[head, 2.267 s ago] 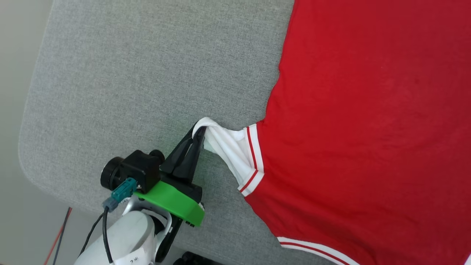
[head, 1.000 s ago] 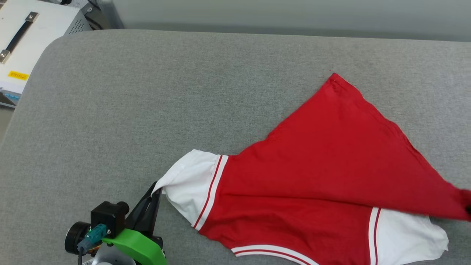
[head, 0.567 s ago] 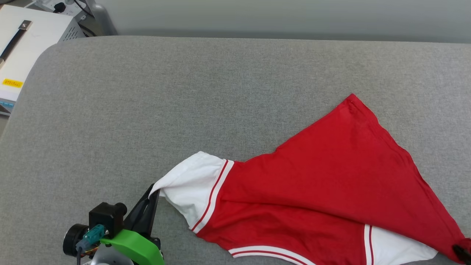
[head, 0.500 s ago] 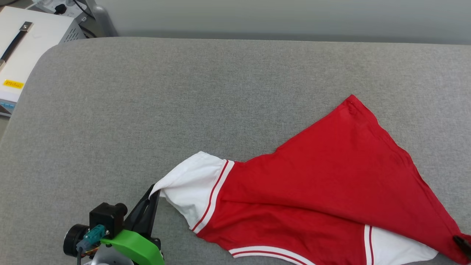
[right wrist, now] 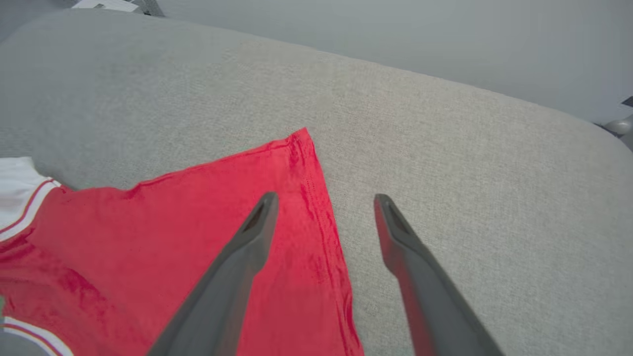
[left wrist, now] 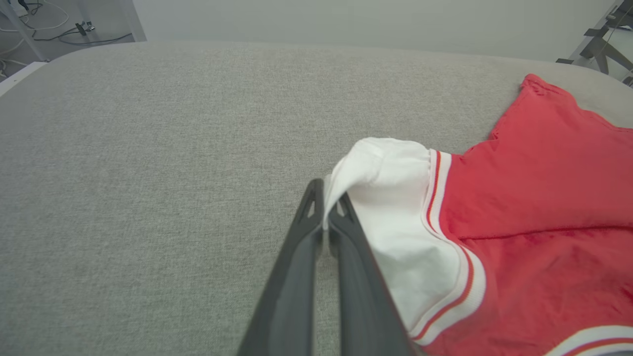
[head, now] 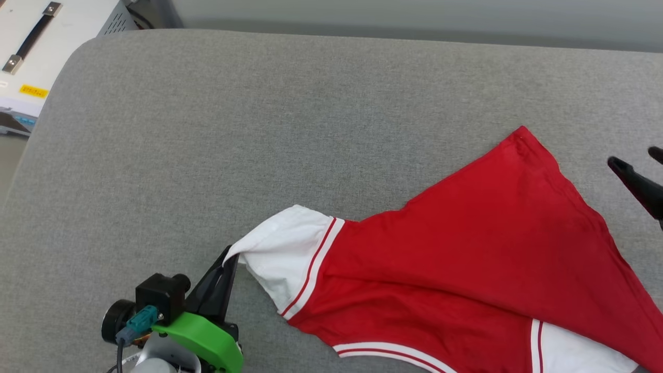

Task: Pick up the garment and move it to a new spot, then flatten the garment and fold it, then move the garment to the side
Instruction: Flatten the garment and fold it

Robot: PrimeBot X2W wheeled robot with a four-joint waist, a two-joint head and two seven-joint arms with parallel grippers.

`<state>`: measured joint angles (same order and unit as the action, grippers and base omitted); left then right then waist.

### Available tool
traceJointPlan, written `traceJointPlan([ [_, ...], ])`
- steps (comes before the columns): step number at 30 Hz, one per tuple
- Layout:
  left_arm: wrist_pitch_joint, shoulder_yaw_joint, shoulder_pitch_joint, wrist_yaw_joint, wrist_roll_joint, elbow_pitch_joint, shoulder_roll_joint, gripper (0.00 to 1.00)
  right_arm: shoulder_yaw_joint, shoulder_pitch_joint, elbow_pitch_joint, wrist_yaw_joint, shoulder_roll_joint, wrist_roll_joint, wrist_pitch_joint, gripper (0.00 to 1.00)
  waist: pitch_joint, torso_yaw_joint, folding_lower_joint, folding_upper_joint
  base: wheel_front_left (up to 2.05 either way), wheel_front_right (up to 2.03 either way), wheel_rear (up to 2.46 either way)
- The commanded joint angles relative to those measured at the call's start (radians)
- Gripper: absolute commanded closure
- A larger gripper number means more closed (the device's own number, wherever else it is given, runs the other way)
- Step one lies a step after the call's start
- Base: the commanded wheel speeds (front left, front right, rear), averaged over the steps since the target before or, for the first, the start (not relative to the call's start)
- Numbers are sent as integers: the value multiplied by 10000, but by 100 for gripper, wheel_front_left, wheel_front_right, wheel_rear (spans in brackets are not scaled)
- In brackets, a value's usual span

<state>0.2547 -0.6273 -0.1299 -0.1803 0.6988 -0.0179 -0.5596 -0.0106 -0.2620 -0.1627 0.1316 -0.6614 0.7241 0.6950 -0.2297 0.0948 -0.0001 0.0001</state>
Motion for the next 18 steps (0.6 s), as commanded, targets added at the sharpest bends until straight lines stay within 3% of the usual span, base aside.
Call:
traceJointPlan([
  [1, 43, -16, -280, 59, -206, 36, 80, 100, -415, -733, 254, -9, -23, 48, 381, 0, -278, 239, 1, -1, 0, 0, 0],
  [10, 52, -224, -1044, 323, -491, -40, 548, 100, -2967, -4286, 3161, -9, -224, -573, 2452, 0, -1128, 993, 1, -1, 0, 0, 0],
  [14, 58, -260, -1282, 420, -629, -56, 780, 100, -3837, -5276, 4489, -9, -68, -910, 2604, 0, -1482, 1264, 1, -1, 0, 0, 0],
  [18, 63, -242, -1449, 514, -762, -53, 967, 100, -4191, -5898, 5869, -9, 357, -926, 2029, 0, -1793, 1466, 1, -1, 0, 0, 0],
])
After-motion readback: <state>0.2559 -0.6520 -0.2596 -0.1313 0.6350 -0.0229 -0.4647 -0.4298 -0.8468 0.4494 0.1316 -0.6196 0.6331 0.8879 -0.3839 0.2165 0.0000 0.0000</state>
